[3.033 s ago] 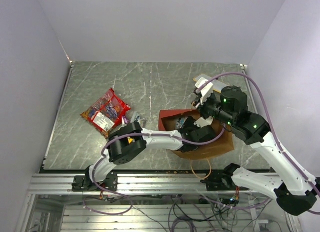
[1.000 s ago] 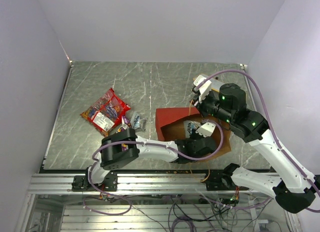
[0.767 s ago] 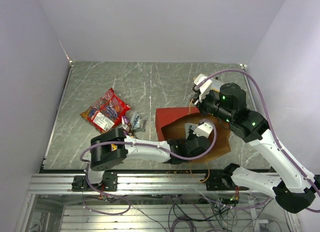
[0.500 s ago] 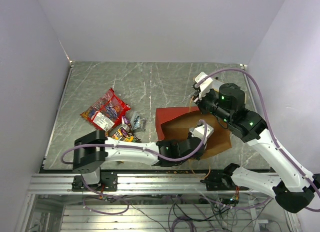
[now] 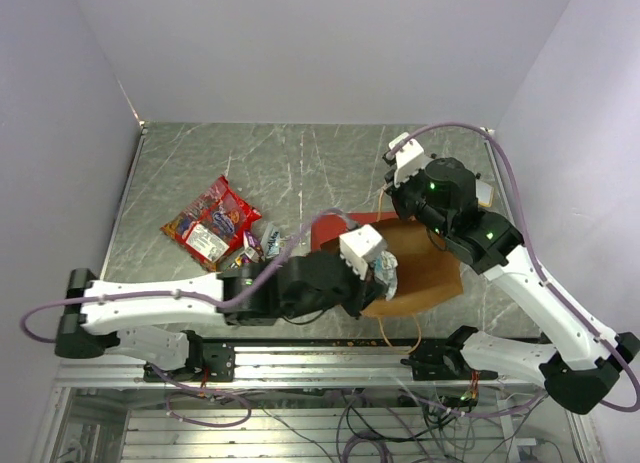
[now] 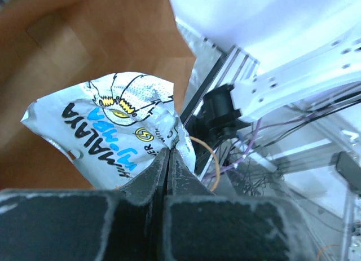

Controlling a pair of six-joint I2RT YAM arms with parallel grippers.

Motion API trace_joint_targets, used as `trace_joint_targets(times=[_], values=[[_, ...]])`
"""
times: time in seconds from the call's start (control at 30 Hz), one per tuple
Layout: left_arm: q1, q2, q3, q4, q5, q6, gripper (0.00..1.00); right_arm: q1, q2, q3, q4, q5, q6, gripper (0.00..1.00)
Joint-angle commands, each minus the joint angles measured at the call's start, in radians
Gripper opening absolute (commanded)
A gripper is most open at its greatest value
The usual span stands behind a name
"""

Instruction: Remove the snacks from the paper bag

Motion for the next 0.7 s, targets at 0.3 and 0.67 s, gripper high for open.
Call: trace_joint_targets(times=[0.3,0.67], values=[[0.156,-0.241,0.279,-0.4,-0.252,0.067,0.07,-0.001,0.022,0.063,-0.04,0.076,0.101,0.0],[0.615,-0.115,0.254,-0.628,-0.185,-0.065,0.07,0.0,0.035,0.226,-0.223,-0.061,0.249,0.0]])
